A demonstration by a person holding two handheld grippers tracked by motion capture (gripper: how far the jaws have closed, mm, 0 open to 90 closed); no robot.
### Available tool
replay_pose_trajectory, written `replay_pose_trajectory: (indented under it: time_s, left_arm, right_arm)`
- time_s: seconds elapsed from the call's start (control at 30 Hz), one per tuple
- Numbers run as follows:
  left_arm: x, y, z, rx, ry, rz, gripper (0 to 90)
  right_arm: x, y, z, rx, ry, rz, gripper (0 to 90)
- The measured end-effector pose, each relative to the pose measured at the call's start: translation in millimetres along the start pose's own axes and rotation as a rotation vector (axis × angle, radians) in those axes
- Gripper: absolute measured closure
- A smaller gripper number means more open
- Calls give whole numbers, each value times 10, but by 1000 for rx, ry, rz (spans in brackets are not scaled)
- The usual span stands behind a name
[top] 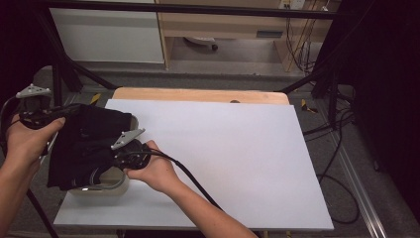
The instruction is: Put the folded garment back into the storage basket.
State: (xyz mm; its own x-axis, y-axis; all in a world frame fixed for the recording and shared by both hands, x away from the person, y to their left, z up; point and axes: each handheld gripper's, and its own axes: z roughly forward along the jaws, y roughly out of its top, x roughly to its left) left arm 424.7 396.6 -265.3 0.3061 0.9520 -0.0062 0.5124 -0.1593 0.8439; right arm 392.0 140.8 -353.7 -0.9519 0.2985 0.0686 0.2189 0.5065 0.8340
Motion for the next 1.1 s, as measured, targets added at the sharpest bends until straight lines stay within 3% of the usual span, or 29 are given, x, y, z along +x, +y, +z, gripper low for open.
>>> replay_pose_trajectory:
  time_s: [1.1]
  left_arm:
    - [14, -121, 223, 13, 19, -12, 789]
  right_arm:
    - [-65, -70, 46, 32, -8, 12, 810]
